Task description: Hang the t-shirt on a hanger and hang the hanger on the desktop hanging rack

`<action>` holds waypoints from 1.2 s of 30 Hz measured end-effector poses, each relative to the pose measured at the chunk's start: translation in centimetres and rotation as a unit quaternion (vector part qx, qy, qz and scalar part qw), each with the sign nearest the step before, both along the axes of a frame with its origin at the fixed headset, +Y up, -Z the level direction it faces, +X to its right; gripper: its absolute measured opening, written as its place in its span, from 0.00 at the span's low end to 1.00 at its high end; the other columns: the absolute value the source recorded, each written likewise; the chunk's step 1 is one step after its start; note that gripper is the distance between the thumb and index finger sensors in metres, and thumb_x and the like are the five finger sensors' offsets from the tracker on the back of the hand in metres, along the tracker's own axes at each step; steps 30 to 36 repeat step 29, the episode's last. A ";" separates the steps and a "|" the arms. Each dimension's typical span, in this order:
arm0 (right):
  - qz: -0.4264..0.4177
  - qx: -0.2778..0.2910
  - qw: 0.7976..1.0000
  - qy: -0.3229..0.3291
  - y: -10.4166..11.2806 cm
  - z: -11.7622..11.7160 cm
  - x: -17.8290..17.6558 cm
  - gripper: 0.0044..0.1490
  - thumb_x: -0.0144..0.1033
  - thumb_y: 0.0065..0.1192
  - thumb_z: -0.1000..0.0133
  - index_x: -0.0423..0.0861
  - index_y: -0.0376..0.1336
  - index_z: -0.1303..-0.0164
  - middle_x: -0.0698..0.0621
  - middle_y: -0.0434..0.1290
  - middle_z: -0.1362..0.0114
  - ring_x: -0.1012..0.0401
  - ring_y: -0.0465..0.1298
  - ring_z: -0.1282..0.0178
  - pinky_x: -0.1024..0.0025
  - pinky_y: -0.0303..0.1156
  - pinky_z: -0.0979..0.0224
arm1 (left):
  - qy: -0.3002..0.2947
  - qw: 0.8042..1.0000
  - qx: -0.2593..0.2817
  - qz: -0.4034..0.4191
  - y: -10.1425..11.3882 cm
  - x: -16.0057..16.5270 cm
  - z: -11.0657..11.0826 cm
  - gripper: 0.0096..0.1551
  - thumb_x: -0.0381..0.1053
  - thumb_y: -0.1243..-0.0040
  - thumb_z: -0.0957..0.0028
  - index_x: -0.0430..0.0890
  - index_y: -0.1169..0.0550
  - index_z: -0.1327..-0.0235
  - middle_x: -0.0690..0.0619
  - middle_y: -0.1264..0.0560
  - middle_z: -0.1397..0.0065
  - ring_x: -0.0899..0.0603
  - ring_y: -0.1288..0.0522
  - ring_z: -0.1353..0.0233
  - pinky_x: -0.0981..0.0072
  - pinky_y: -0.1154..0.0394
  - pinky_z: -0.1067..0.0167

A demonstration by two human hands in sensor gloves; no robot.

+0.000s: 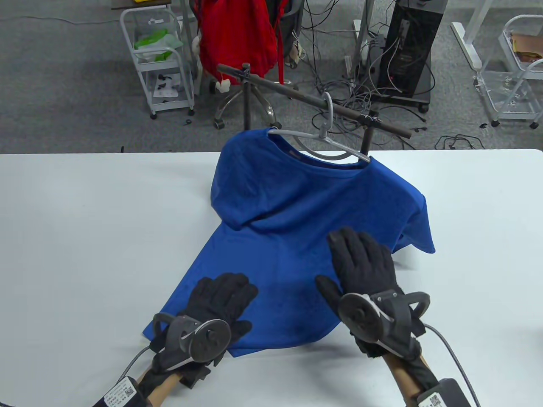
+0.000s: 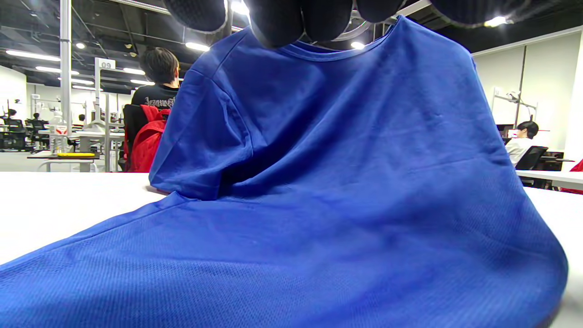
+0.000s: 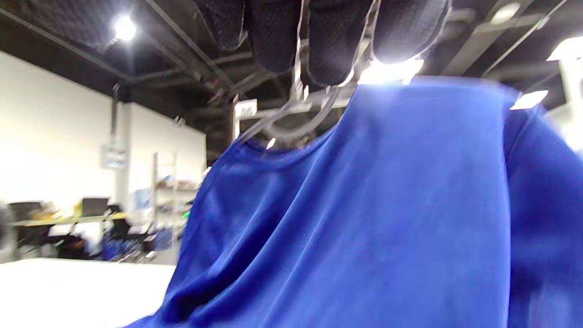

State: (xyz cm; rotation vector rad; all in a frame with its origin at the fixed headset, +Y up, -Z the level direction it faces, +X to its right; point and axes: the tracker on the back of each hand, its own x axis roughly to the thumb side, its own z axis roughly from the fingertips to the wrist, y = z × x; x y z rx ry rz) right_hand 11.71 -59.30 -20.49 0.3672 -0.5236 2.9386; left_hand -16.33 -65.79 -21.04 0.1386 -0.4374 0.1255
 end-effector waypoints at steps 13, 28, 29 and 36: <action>0.028 -0.037 0.997 0.057 -7.1 2.2 -1.9 0.54 0.66 0.45 0.45 0.52 0.37 0.14 0.50 0.45 0.08 0.42 0.54 0.10 0.36 0.55 0.16 | 0.015 0.999 -0.032 -0.002 -1.1 -0.2 -0.9 0.50 0.76 0.50 0.57 0.74 0.52 0.19 0.66 0.50 0.07 0.51 0.46 0.07 0.42 0.46 0.12; 0.033 -0.048 0.997 0.058 -8.1 1.9 -1.6 0.52 0.64 0.48 0.47 0.54 0.40 0.16 0.53 0.51 0.11 0.47 0.59 0.12 0.39 0.59 0.16 | 0.016 1.000 -0.027 0.005 -1.1 0.0 -0.6 0.49 0.76 0.51 0.57 0.74 0.51 0.20 0.66 0.49 0.08 0.51 0.45 0.08 0.42 0.45 0.12; 0.035 -0.049 0.996 0.059 -8.1 1.9 -1.6 0.52 0.64 0.48 0.47 0.54 0.40 0.16 0.53 0.51 0.11 0.47 0.59 0.12 0.40 0.59 0.16 | 0.017 1.000 -0.026 0.006 -1.2 0.0 -0.7 0.49 0.76 0.51 0.57 0.74 0.51 0.20 0.66 0.49 0.07 0.51 0.45 0.08 0.42 0.45 0.12; 0.035 -0.049 0.996 0.059 -8.1 1.9 -1.6 0.52 0.64 0.48 0.47 0.54 0.40 0.16 0.53 0.51 0.11 0.47 0.59 0.12 0.40 0.59 0.16 | 0.017 1.000 -0.026 0.006 -1.2 0.0 -0.7 0.49 0.76 0.51 0.57 0.74 0.51 0.20 0.66 0.49 0.07 0.51 0.45 0.08 0.42 0.45 0.12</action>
